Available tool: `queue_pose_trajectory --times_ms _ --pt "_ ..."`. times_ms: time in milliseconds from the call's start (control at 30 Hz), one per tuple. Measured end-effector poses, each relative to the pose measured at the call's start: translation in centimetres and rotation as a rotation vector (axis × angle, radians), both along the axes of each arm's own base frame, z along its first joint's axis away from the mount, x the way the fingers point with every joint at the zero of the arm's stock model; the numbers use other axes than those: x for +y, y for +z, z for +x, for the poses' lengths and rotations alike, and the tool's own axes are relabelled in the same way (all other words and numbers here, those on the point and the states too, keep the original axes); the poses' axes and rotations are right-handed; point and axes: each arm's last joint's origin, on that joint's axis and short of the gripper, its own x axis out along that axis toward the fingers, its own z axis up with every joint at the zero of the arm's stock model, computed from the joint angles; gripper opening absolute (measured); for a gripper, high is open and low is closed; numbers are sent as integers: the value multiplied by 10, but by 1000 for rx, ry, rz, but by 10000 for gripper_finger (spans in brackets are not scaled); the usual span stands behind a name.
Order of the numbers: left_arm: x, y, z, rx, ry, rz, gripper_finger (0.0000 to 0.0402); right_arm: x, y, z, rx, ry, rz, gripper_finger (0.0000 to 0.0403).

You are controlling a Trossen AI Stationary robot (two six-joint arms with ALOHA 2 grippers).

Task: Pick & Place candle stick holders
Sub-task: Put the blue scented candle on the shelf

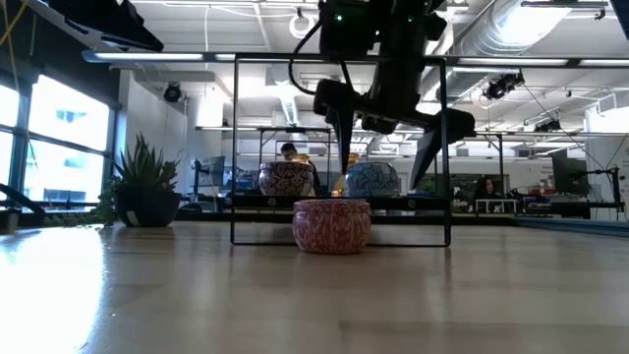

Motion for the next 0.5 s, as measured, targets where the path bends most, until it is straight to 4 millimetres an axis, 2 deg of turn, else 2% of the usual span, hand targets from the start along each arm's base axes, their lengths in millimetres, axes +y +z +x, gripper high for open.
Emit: queue_pose_trajectory --times_ms 500 --pt "0 0 0 0 0 0 92 0 -4 4 -16 -46 8 399"
